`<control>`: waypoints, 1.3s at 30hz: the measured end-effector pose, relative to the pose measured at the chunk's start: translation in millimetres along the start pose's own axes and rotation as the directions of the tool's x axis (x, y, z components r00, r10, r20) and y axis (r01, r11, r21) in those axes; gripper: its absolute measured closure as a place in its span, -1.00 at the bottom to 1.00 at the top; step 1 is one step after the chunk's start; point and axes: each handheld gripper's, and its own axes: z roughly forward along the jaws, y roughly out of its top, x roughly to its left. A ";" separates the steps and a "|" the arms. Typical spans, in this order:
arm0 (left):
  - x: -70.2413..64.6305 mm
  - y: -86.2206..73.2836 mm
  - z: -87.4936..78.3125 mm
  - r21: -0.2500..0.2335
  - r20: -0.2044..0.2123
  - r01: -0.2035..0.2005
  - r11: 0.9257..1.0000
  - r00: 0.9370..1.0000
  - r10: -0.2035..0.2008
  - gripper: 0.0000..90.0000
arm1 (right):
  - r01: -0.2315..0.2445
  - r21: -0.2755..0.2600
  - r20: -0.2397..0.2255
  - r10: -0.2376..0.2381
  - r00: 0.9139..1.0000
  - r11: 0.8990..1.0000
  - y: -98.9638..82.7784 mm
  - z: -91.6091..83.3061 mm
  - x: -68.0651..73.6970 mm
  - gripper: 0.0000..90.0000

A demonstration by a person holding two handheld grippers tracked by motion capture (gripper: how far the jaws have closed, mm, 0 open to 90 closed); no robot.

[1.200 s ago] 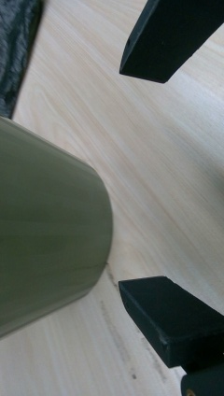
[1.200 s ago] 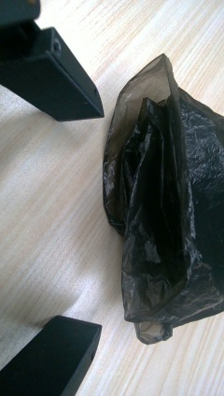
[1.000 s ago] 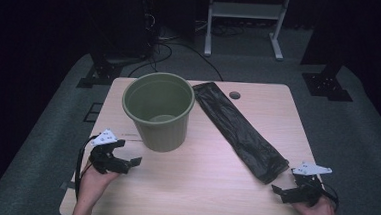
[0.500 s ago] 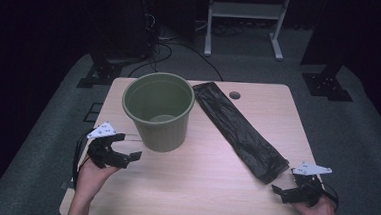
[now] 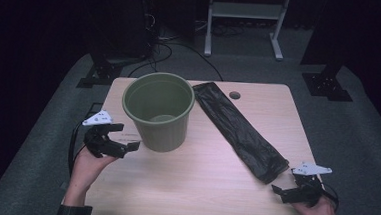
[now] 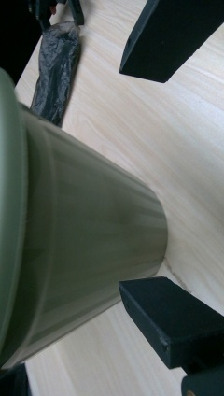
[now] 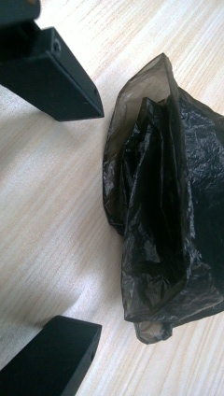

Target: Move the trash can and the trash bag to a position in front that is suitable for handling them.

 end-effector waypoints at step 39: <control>45.6 71.0 -5.7 -0.027 -0.035 0.003 1.000 0.999 -0.004 -1.00 | -0.001 -0.001 0.001 0.001 1.000 1.000 0.0 0.1 0.1 -1.00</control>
